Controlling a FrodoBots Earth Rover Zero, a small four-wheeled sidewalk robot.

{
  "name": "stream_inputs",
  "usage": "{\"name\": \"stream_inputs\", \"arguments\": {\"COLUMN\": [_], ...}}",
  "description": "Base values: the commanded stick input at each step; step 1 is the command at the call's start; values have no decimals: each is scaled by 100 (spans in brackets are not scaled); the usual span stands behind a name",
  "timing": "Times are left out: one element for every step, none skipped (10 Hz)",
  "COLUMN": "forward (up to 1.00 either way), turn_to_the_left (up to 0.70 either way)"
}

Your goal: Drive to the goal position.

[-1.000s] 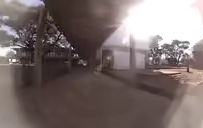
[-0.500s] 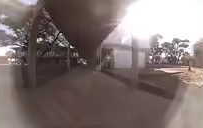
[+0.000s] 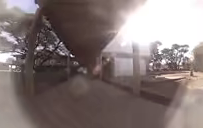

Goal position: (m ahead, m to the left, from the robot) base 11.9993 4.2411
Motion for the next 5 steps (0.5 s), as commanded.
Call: {"name": "stream_inputs", "arguments": {"forward": [50, 50, 50, 50, 50], "turn_to_the_left": [50, 50, 50, 50, 50]}}
